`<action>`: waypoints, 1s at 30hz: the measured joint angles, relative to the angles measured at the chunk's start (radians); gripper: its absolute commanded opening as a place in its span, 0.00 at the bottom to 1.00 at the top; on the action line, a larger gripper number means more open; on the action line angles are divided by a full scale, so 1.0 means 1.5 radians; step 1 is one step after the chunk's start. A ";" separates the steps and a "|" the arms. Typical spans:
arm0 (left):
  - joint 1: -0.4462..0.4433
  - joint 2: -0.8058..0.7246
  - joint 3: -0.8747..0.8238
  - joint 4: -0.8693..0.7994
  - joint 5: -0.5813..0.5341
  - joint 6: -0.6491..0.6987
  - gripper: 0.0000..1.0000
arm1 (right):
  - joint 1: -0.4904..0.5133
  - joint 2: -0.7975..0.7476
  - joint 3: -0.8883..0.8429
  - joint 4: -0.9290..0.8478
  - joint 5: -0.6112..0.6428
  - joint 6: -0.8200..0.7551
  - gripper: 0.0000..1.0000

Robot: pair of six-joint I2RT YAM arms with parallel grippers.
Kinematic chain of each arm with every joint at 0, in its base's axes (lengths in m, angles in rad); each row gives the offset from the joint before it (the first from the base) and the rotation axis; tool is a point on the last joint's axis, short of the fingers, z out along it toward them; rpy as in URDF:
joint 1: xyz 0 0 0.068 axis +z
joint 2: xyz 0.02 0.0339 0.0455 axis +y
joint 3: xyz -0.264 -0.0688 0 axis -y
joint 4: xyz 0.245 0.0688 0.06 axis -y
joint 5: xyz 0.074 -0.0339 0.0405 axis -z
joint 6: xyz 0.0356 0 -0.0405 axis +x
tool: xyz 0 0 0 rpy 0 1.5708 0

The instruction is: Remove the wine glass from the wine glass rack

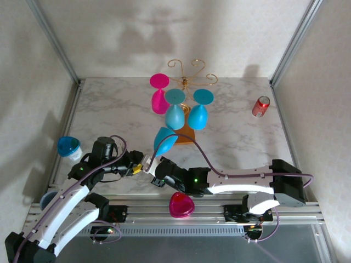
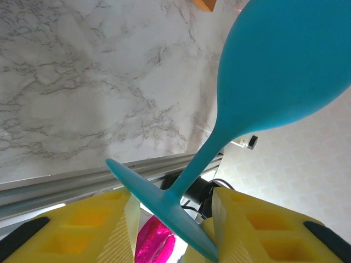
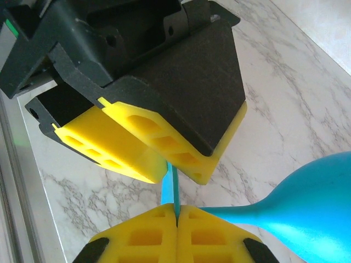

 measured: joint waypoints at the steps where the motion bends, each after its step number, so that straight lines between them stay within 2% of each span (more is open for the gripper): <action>1: 0.000 0.000 -0.001 0.001 0.000 -0.002 0.39 | 0.000 0.002 0.001 0.000 0.001 0.000 0.00; 6: 0.003 0.000 -0.004 0.007 0.001 -0.011 0.42 | 0.000 0.018 0.015 0.000 0.006 -0.001 0.00; 14: 0.003 -0.001 -0.006 0.007 0.001 -0.011 0.39 | 0.000 0.032 0.026 0.002 0.010 -0.010 0.00; 22: 0.005 -0.008 -0.018 0.023 0.009 -0.021 0.31 | 0.002 0.032 0.026 -0.002 0.010 -0.016 0.00; 30: 0.008 -0.011 -0.022 0.026 0.018 -0.029 0.16 | 0.007 0.034 0.026 -0.005 0.009 -0.018 0.00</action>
